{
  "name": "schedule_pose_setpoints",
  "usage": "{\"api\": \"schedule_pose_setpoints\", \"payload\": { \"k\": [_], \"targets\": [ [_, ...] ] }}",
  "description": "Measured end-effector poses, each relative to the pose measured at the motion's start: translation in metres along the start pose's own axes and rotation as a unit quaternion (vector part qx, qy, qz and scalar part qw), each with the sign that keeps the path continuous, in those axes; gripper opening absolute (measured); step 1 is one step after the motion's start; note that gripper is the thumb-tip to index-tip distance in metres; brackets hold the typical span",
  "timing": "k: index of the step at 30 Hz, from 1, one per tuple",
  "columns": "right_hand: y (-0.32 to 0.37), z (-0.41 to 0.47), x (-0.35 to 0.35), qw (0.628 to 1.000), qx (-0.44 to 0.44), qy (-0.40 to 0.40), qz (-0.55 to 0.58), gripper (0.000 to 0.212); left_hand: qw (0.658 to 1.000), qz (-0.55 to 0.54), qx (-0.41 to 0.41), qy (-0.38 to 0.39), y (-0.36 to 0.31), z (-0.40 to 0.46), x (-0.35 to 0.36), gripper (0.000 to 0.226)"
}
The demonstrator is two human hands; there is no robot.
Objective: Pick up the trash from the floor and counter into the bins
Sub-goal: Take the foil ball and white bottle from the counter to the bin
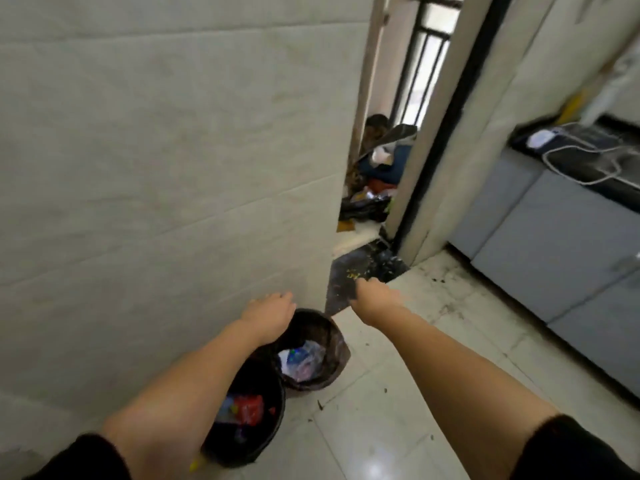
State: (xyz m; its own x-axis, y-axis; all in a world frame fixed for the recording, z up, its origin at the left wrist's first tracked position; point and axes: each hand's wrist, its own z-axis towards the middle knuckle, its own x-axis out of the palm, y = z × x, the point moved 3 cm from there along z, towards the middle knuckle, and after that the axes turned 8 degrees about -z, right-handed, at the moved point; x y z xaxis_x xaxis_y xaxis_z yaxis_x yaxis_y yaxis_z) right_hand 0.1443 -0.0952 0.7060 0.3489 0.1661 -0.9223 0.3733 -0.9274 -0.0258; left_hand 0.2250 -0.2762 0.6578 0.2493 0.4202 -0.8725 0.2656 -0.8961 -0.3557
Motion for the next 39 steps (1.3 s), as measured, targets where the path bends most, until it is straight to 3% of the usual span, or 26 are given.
{"api": "schedule_pose_setpoints", "payload": {
  "k": [7,14,19,29,39],
  "targets": [
    [-0.151,-0.092,-0.005,0.984,0.168,-0.036,0.052,0.034,0.981,0.047,0.185,0.014,-0.169,0.013,-0.013,0.035],
    [-0.268,-0.222,0.042,0.952,0.293,-0.053,0.071,0.033,0.948,0.108,0.298,0.041,-0.326,-0.055,0.046,0.040],
    [-0.329,-0.321,0.095,0.932,0.350,-0.045,0.084,0.037,0.925,0.134,0.347,0.077,-0.406,-0.125,0.111,0.045],
    [-0.440,-0.506,0.188,0.860,0.490,-0.028,0.142,0.045,0.842,0.221,0.461,0.171,-0.570,-0.258,0.238,0.052],
    [-0.527,-0.582,0.236,0.770,0.604,-0.022,0.205,0.047,0.770,0.253,0.547,0.209,-0.702,-0.280,0.306,0.051]
  ]
}}
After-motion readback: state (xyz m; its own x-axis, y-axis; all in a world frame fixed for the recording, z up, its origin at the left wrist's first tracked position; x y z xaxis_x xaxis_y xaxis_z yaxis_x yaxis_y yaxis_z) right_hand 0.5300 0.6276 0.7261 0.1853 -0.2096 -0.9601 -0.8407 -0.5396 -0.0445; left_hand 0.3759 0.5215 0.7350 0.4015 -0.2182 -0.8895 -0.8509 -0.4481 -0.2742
